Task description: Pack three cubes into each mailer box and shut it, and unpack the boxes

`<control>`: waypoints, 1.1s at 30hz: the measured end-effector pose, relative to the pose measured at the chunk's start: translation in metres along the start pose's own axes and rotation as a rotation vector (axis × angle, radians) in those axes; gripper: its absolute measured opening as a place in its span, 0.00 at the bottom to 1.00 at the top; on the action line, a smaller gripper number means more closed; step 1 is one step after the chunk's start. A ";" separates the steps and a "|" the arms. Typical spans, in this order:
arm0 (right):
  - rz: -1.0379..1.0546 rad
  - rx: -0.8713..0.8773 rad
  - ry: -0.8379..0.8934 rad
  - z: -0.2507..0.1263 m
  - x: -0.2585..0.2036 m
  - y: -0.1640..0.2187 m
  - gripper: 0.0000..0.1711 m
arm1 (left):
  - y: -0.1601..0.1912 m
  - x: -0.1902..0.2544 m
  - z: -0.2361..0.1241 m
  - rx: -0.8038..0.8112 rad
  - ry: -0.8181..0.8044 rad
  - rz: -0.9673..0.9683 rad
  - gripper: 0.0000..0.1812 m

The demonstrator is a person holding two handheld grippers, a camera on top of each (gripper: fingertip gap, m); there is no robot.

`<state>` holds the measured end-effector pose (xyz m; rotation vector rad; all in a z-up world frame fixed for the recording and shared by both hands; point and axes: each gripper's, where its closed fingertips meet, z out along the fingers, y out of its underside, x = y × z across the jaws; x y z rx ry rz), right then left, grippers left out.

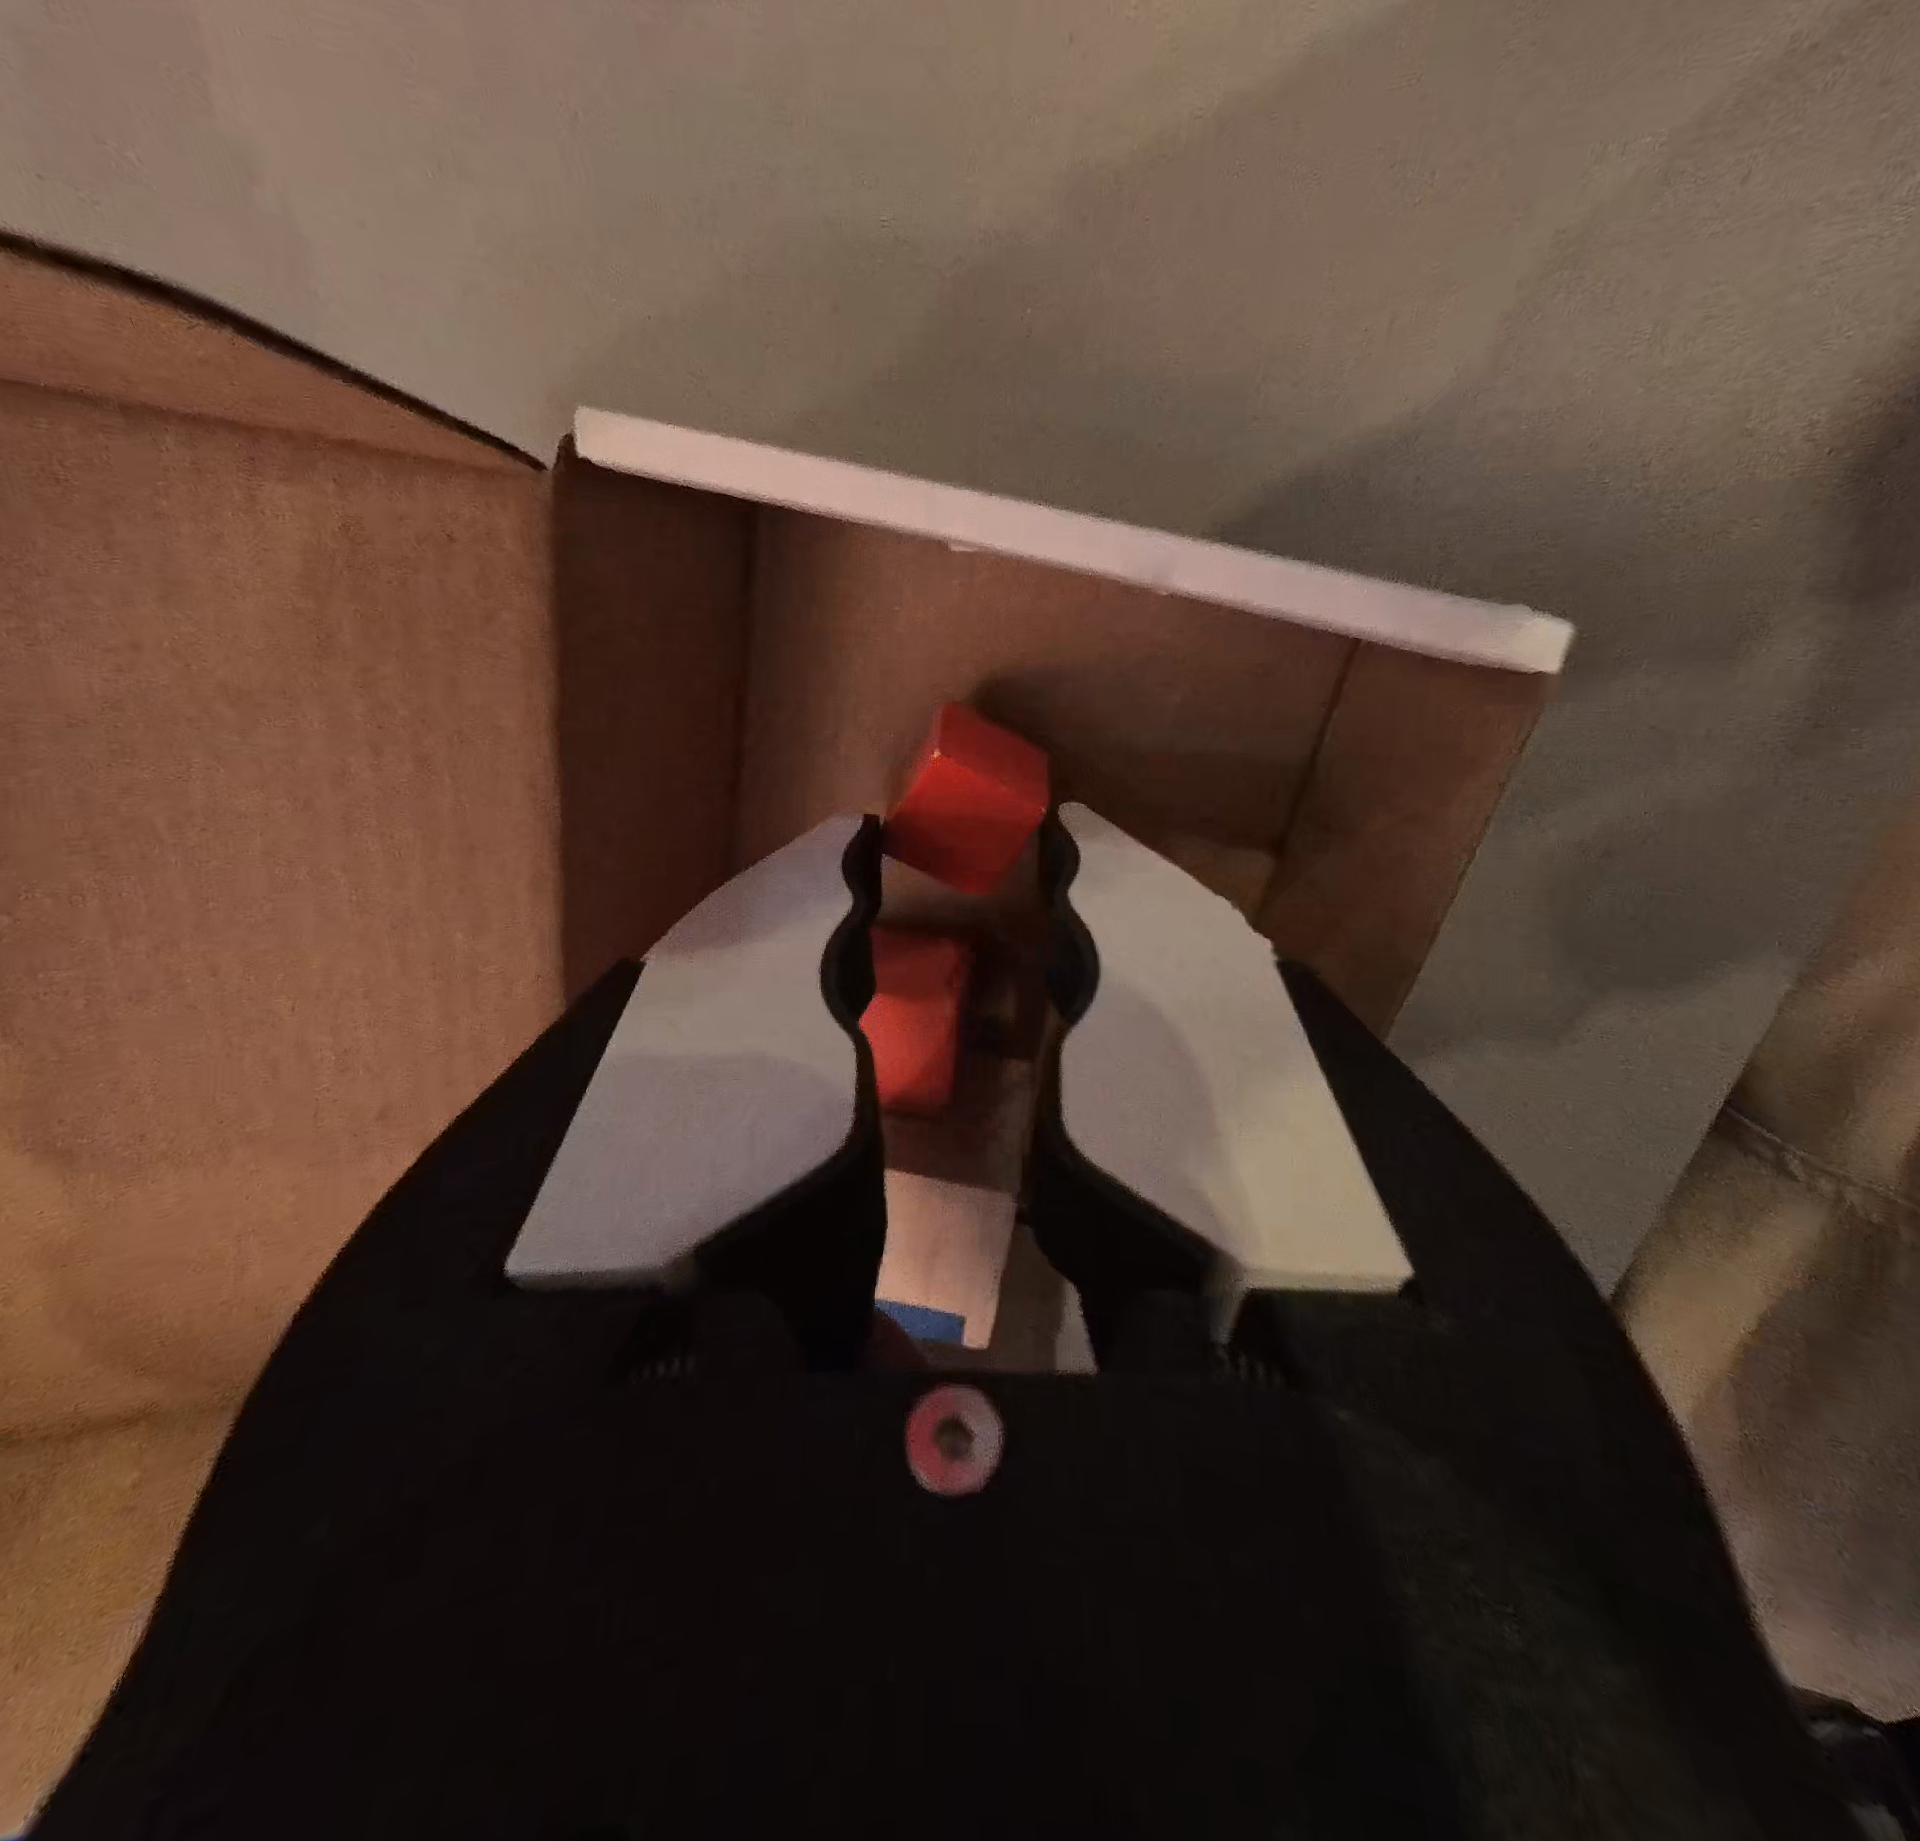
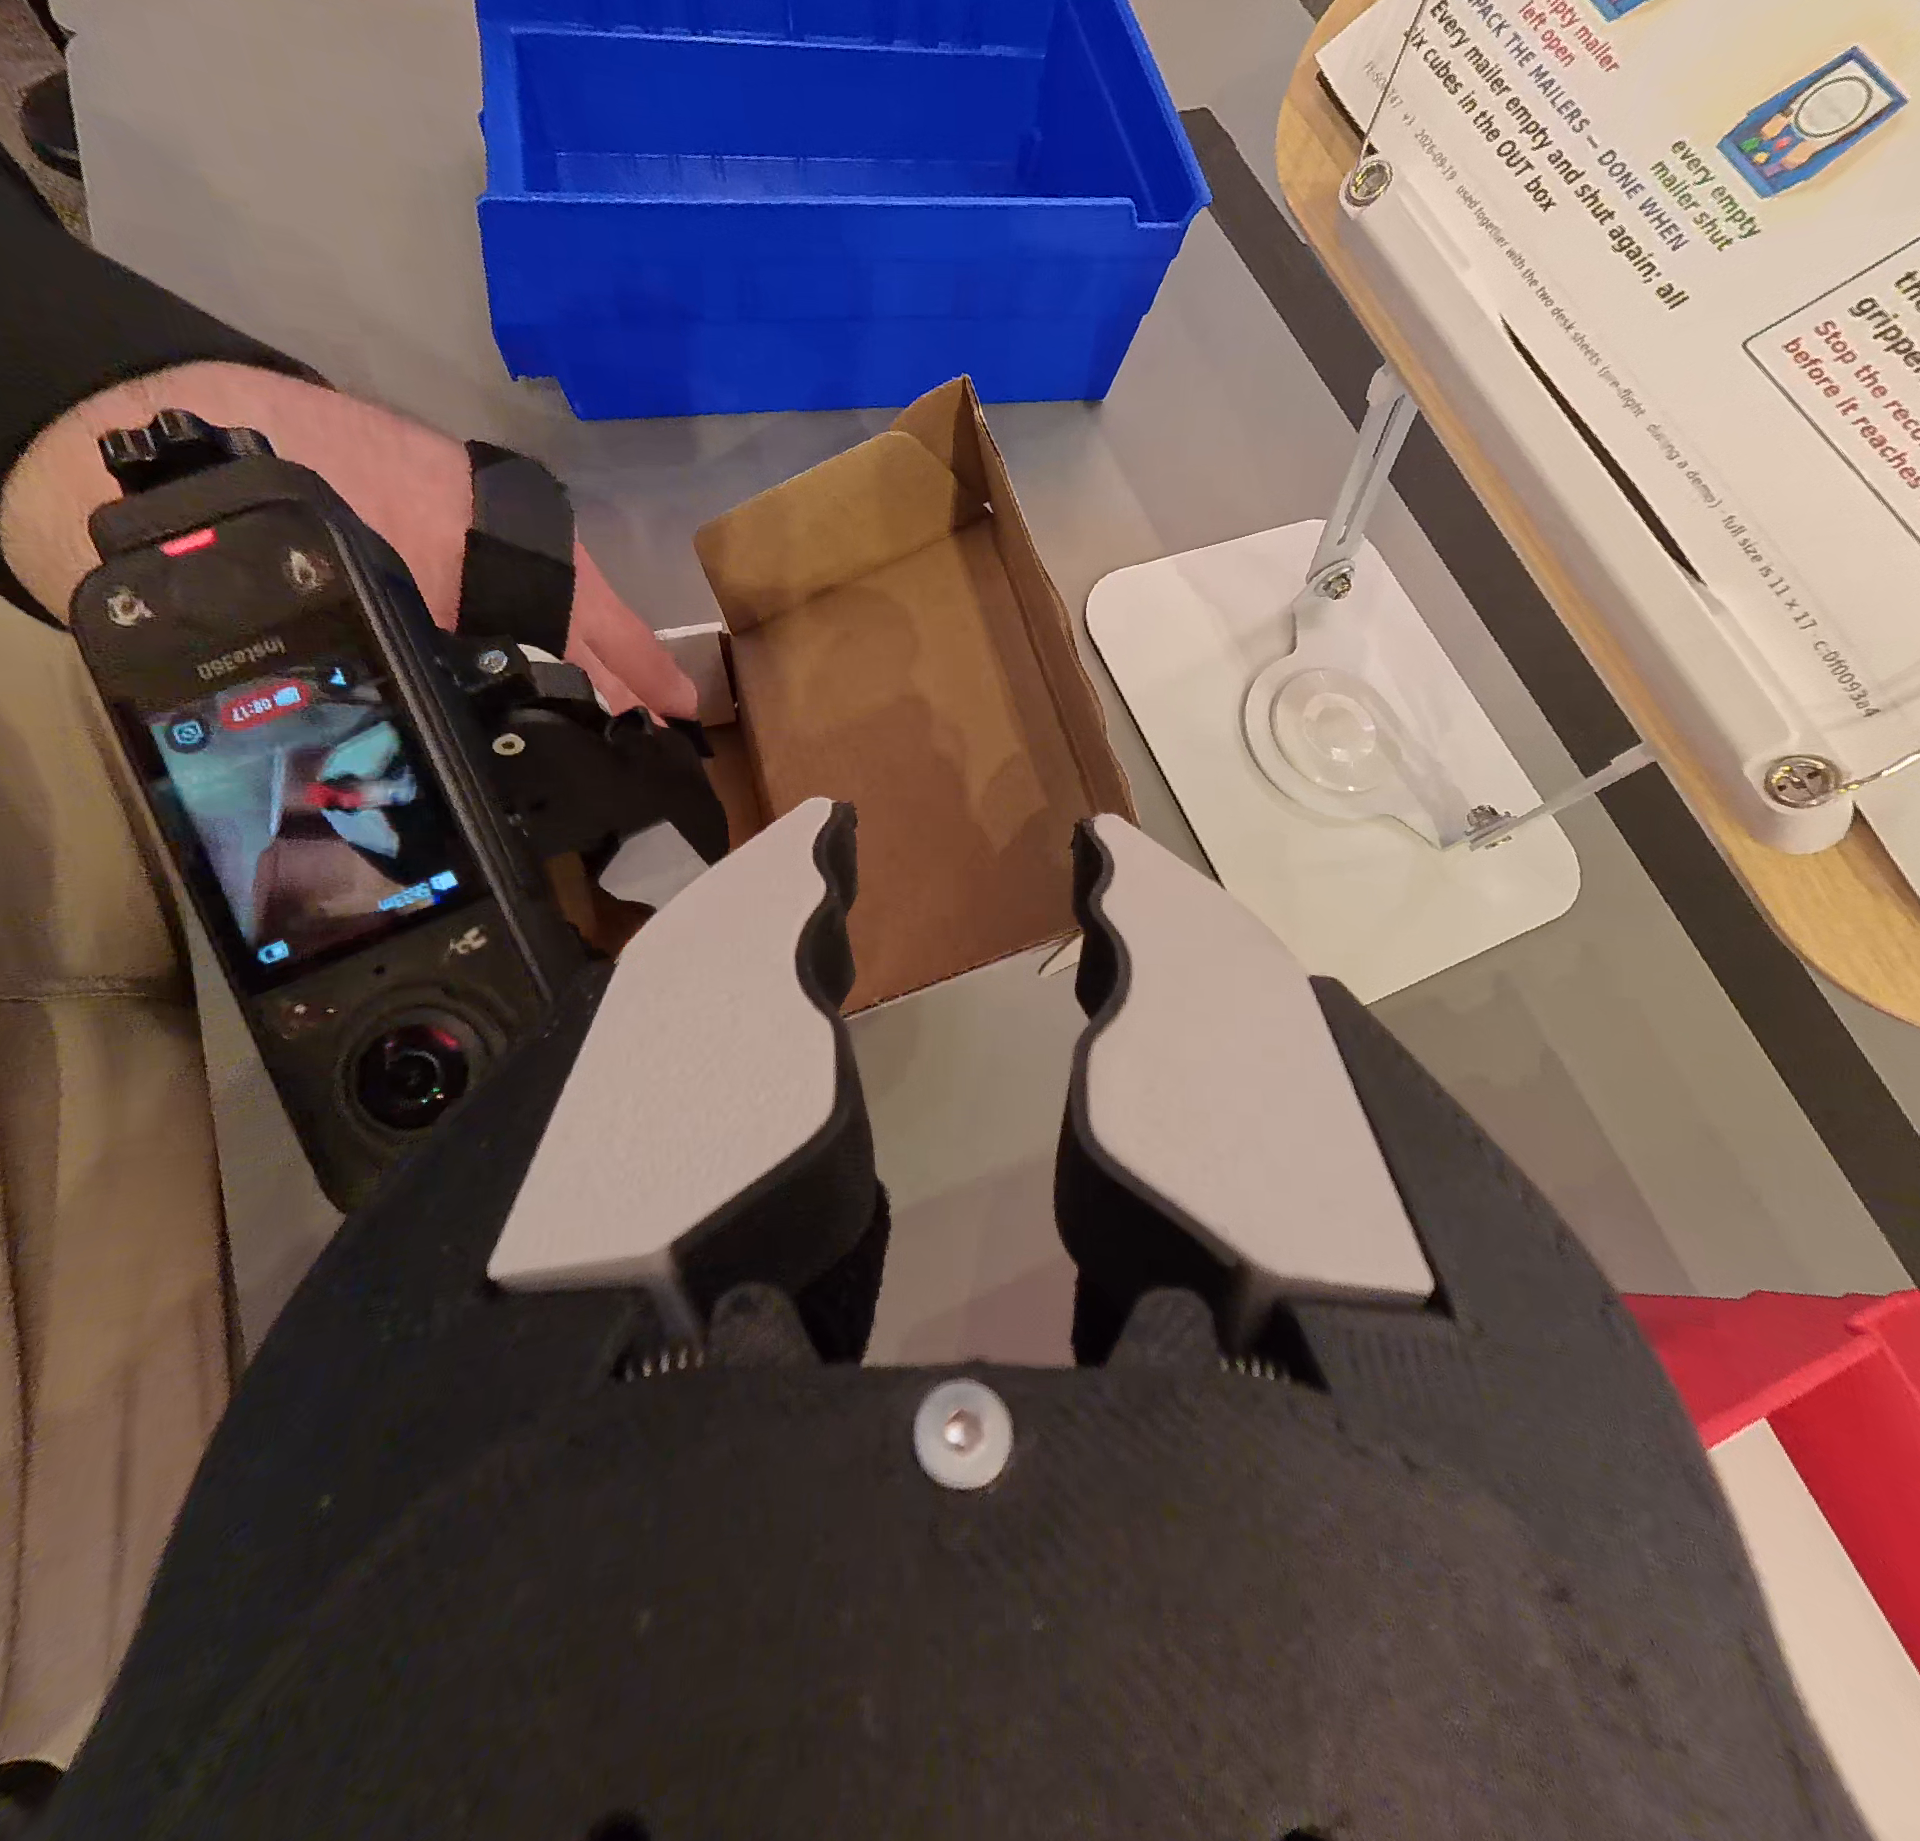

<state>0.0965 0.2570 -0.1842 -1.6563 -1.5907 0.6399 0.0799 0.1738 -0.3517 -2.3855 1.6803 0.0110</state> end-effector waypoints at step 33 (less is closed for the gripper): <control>0.821 0.145 -0.346 0.029 -0.005 0.052 0.32 | 0.061 -0.108 -0.101 0.860 0.246 -0.850 0.31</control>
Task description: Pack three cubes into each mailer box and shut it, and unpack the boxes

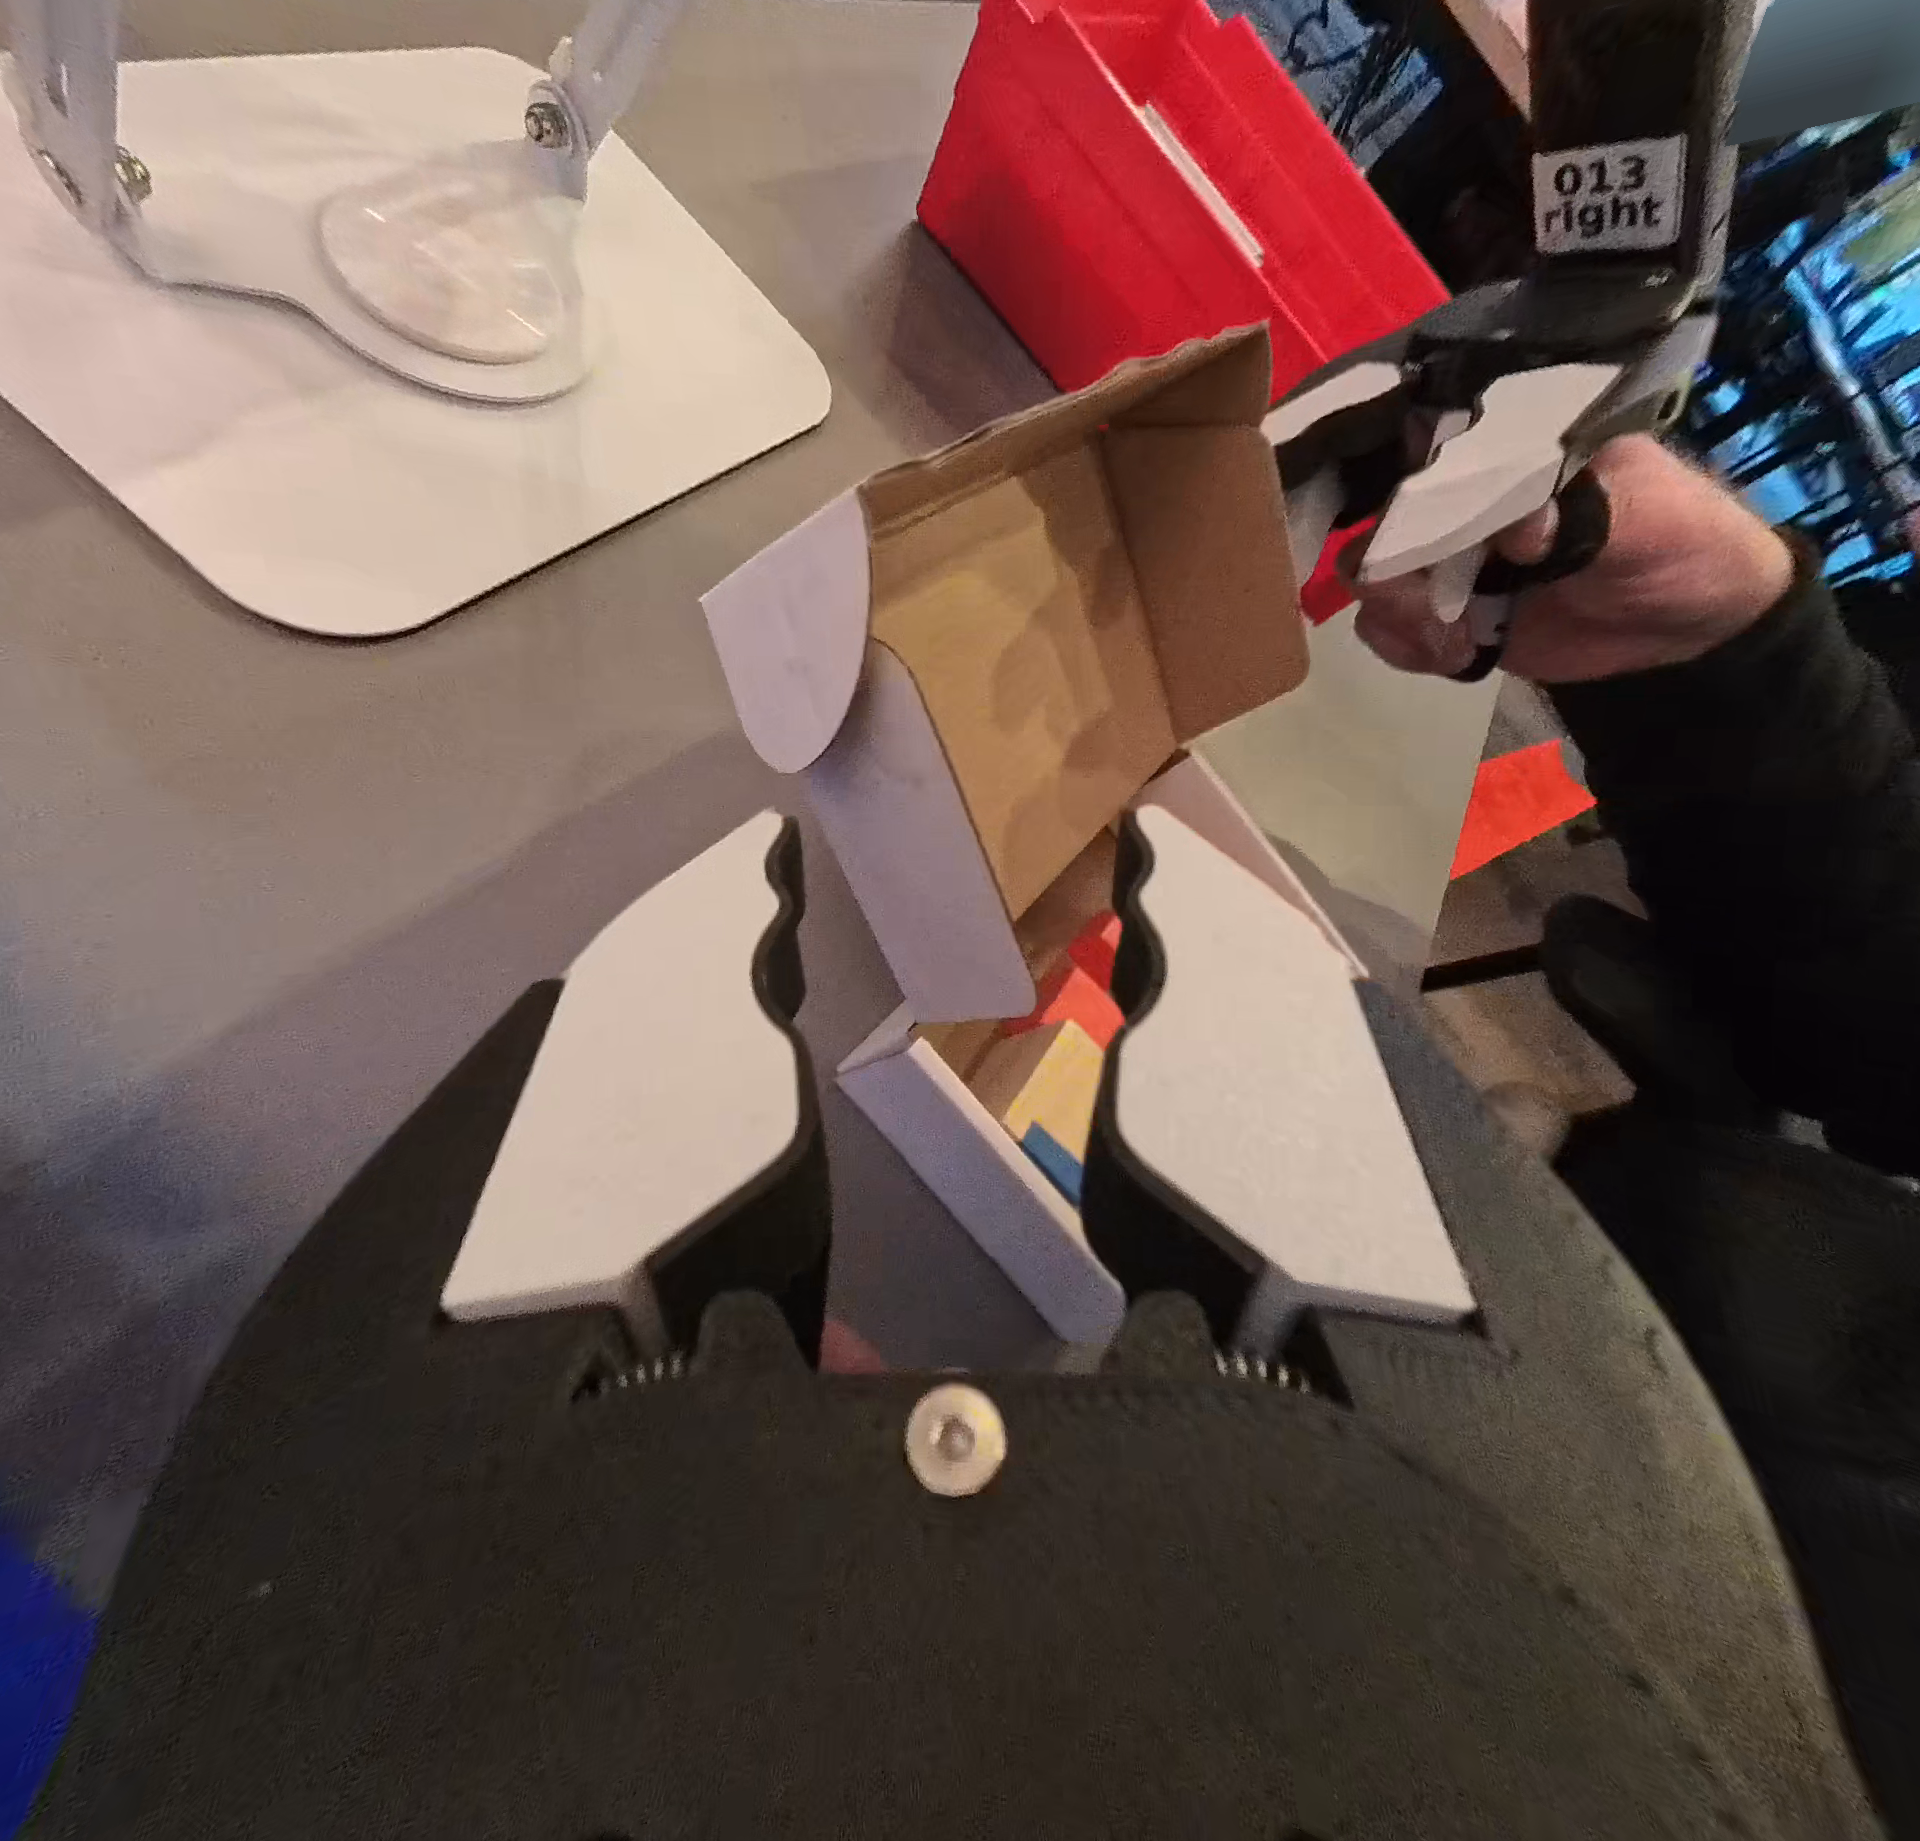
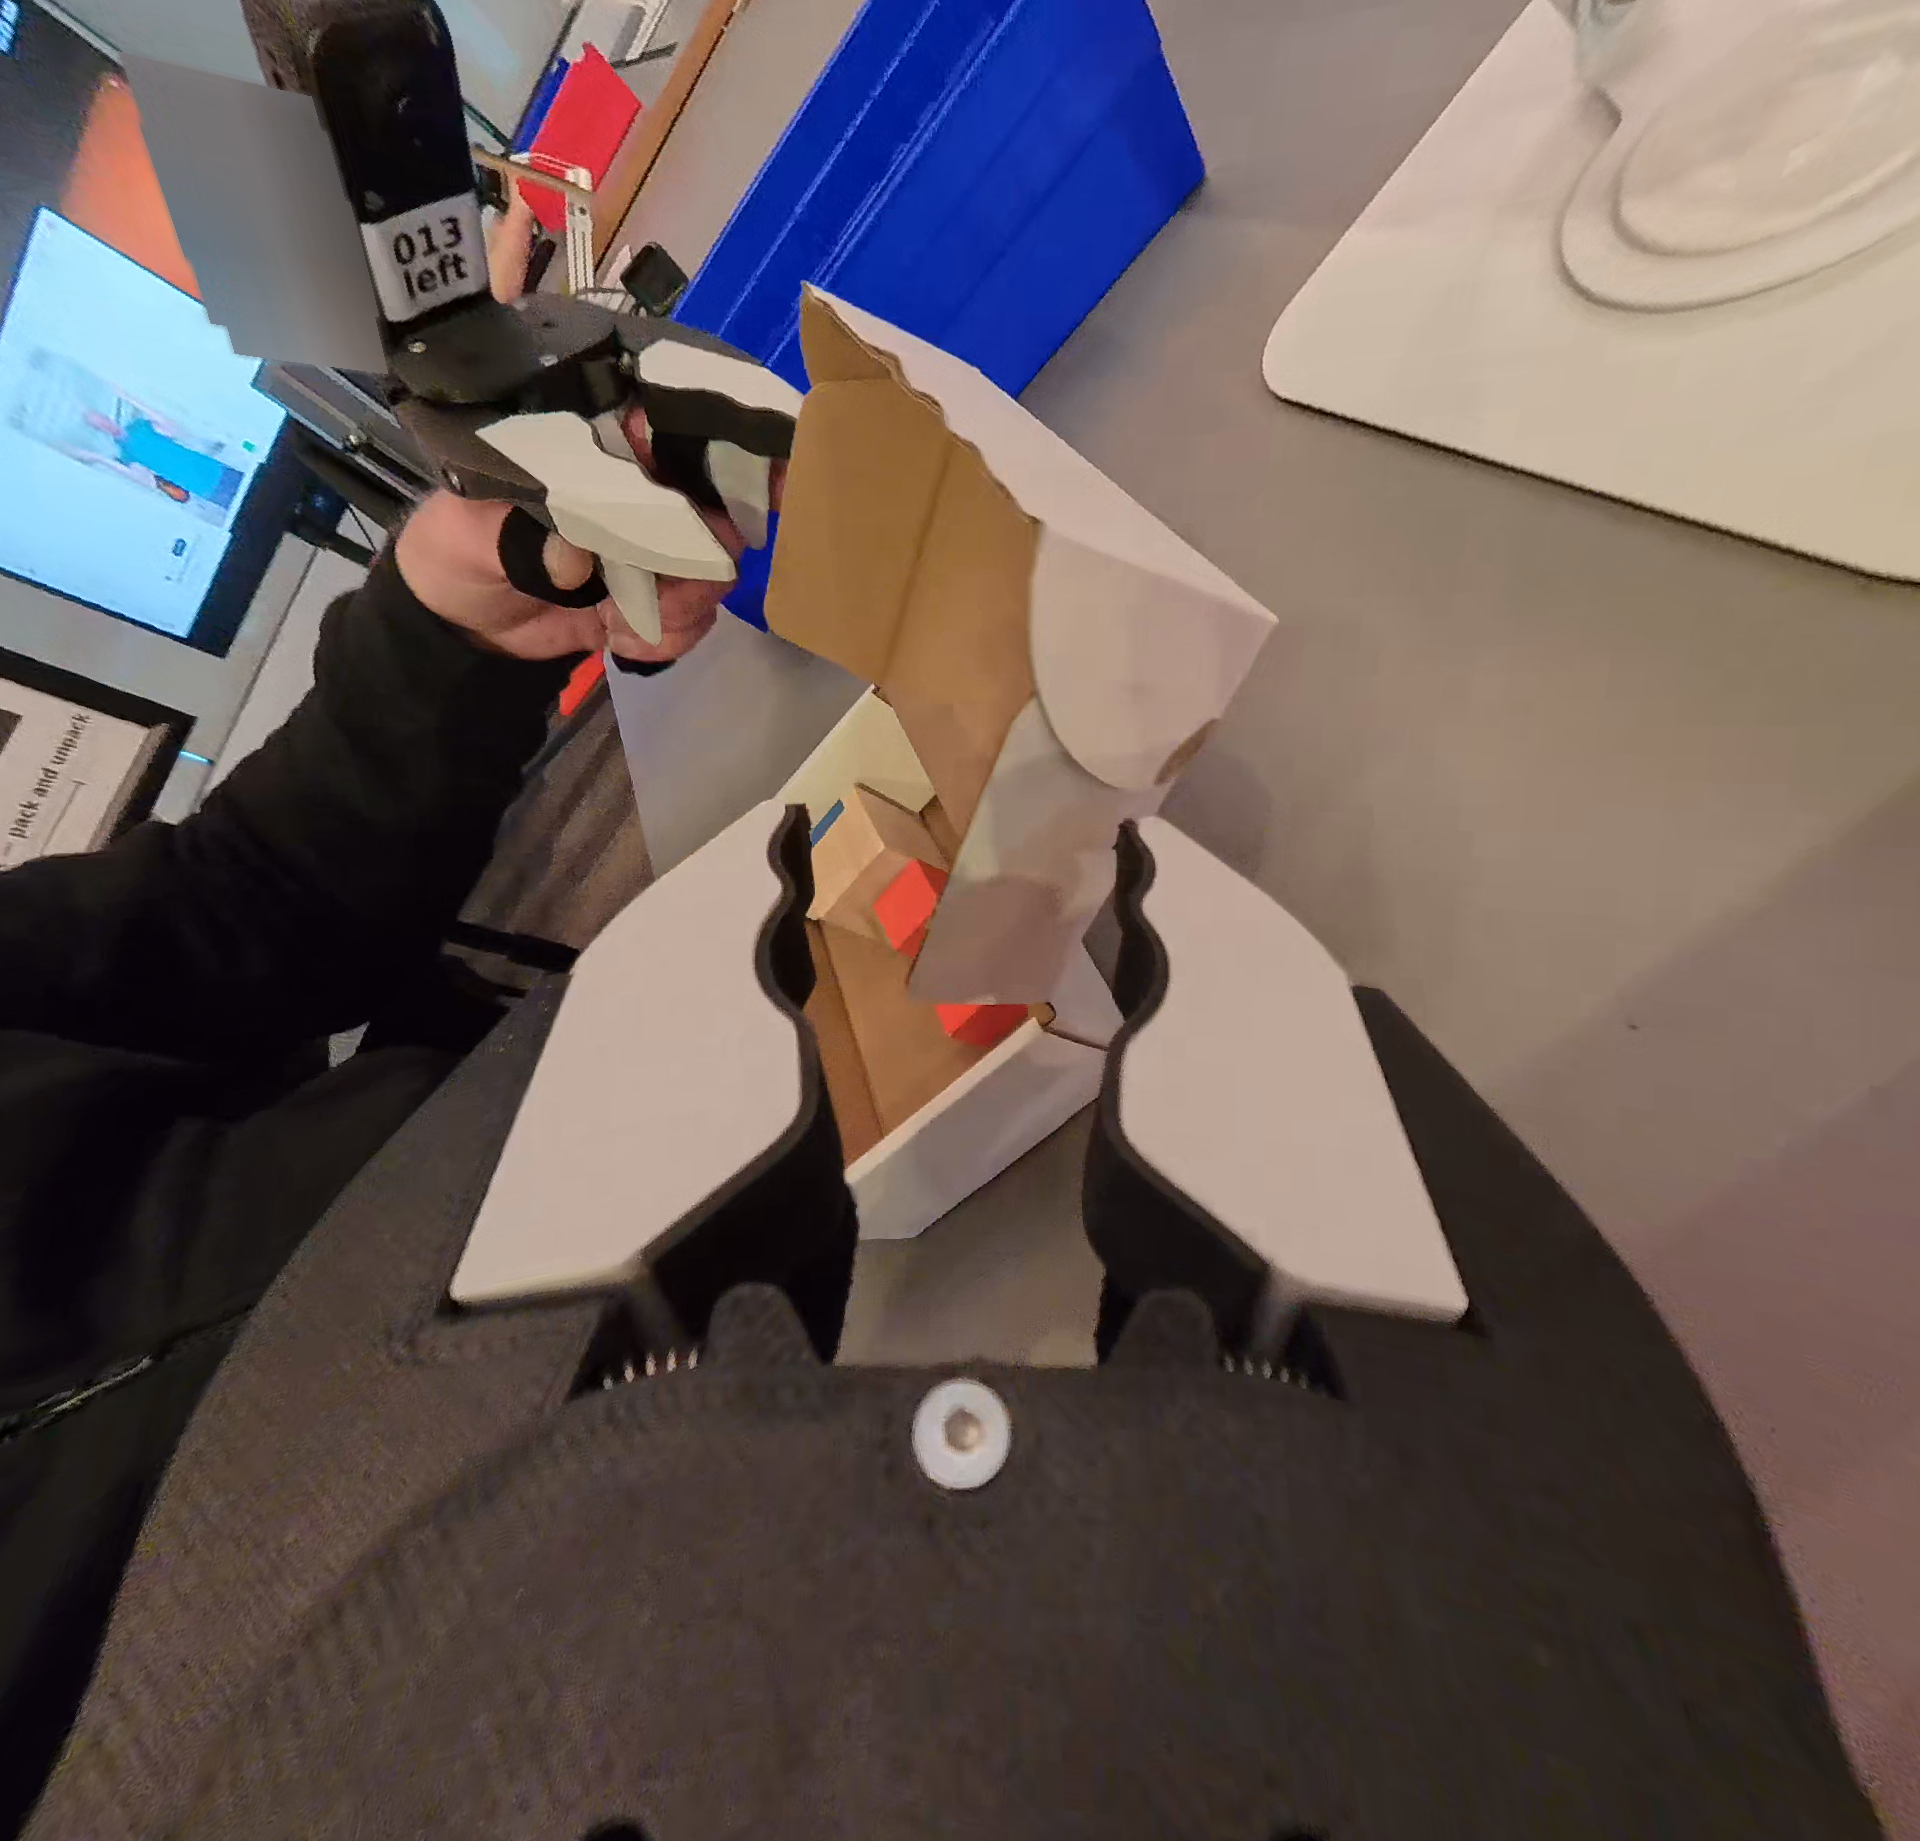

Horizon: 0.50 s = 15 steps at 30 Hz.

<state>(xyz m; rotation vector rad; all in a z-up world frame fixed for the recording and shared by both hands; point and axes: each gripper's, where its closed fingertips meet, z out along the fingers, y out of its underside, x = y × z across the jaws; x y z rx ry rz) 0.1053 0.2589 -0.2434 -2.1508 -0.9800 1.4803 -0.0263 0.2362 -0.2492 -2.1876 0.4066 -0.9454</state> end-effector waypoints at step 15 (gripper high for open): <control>0.114 0.047 -0.223 0.026 0.001 0.012 0.30 | 0.012 0.007 0.024 0.053 0.200 -0.120 0.31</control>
